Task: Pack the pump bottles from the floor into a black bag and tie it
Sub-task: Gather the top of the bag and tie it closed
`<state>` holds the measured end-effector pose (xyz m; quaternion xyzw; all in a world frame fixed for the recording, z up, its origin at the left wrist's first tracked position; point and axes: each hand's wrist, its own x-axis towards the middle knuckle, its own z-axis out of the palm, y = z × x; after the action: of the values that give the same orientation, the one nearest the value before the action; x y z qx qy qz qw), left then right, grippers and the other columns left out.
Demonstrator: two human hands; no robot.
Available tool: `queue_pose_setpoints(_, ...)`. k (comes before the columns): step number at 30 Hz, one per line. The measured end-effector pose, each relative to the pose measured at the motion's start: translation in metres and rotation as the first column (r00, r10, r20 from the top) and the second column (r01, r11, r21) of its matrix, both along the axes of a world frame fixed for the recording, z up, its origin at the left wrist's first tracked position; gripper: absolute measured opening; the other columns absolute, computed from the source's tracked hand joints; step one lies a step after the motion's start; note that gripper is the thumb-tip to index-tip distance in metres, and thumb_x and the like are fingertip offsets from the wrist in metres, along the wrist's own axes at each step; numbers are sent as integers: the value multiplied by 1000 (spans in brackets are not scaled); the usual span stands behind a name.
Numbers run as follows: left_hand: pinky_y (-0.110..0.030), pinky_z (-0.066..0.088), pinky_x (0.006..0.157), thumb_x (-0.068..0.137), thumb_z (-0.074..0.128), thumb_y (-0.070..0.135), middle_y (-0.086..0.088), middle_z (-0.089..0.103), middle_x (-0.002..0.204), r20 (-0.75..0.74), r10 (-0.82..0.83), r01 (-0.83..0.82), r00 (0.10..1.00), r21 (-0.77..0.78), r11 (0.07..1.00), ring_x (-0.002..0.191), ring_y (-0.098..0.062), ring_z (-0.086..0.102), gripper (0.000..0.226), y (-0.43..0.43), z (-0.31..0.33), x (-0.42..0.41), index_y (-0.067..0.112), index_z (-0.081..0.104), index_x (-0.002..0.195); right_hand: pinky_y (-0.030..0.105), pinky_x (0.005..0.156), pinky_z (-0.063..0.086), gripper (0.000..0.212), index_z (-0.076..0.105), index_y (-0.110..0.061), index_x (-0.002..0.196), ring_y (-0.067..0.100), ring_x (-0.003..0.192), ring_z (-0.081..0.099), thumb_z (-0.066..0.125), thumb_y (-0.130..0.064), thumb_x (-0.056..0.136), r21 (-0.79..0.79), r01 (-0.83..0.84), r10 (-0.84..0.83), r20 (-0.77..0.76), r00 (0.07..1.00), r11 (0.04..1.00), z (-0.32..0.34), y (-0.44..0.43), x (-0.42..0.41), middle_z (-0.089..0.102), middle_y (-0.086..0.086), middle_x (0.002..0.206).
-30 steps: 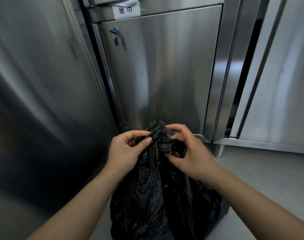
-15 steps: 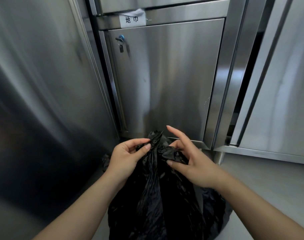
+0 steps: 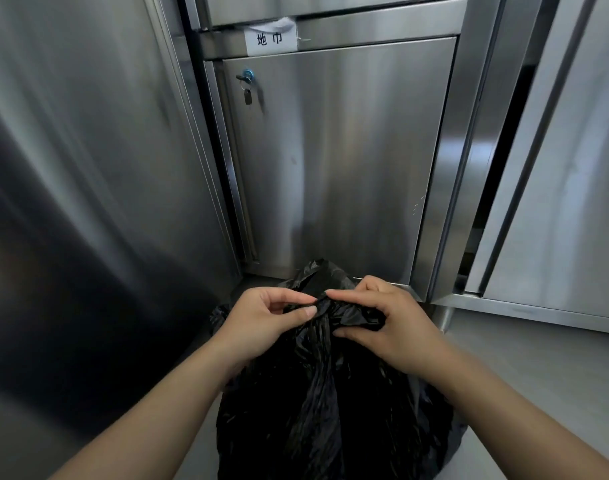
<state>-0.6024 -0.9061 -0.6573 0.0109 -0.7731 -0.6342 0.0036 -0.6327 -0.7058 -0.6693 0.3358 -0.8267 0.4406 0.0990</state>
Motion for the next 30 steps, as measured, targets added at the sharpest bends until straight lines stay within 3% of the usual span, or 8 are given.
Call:
queue_pose_setpoints(4, -34, 52, 87, 52, 79, 39, -14, 74, 90, -62, -71, 66, 996, -82, 994, 82, -19, 66, 33, -1, 3, 3, 28, 77, 83, 9, 72, 40, 31, 71, -28, 104, 3, 80, 54, 76, -16, 76, 13, 7, -7, 5, 1000, 1000, 1, 1, -3, 53, -8, 81)
queue_pose_setpoints(8, -29, 57, 79, 45, 84, 33, -7, 76, 90, -95, -163, 158, 982, -62, 986, 86, -23, 71, 40, -3, 6, 3, 30, 77, 85, 8, 75, 40, 17, 73, -24, 93, 3, 84, 56, 71, -13, 80, 15, 6, -6, 21, 1000, 1000, 5, 1, -4, 55, -8, 87)
queue_pose_setpoints(11, -45, 53, 89, 47, 83, 37, -15, 73, 95, -179, -112, 74, 978, -204, 976, 95, -39, 64, 38, -4, 7, 3, 35, 76, 84, 9, 78, 42, 14, 72, -24, 86, -1, 88, 60, 69, -11, 80, 38, -26, 25, 35, 999, 999, 7, 2, -2, 64, -14, 92)
queue_pose_setpoints(15, -31, 53, 83, 69, 79, 15, -8, 71, 95, -282, -108, 27, 953, -278, 960, 93, -29, 64, 30, 0, 6, 1, 34, 73, 92, 10, 70, 46, 21, 66, -34, 76, -4, 77, 64, 70, -15, 80, -62, -33, 45, 204, 978, 998, 11, -1, 3, 71, -15, 82)
queue_pose_setpoints(21, -25, 46, 96, 87, 60, 4, -1, 70, 108, -244, -207, 154, 948, -219, 964, 105, -11, 63, 31, 8, 7, 2, 26, 69, 107, 18, 63, 50, 25, 59, -14, 91, 12, 65, 61, 65, 8, 79, -377, -18, 188, 421, 887, 926, 15, -4, 4, 68, 1, 72)
queue_pose_setpoints(23, -23, 49, 92, 84, 66, 16, 2, 73, 104, -250, -160, 134, 955, -118, 984, 101, -10, 66, 22, 12, 7, 3, 25, 71, 104, 23, 63, 49, 25, 58, -13, 93, 16, 67, 59, 65, 7, 79, -395, 5, 182, 433, 883, 918, 16, -3, 3, 68, 5, 74)
queue_pose_setpoints(25, -19, 50, 87, 69, 79, 33, 9, 73, 99, -303, -130, 81, 944, -168, 982, 96, -5, 67, 29, 14, 5, 2, 29, 72, 98, 25, 65, 51, 26, 58, -12, 94, 17, 68, 61, 65, 7, 79, -399, 7, 185, 441, 878, 917, 16, -2, 3, 70, 6, 76)
queue_pose_setpoints(30, -14, 48, 83, 75, 75, 16, 13, 74, 96, -305, -168, 102, 937, -221, 970, 93, -3, 67, 25, 9, 3, -4, 31, 71, 95, 25, 75, 54, 29, 62, -14, 102, 18, 79, 64, 70, -4, 76, -469, -103, 348, 474, 809, 877, 17, 8, 4, 70, 13, 91)
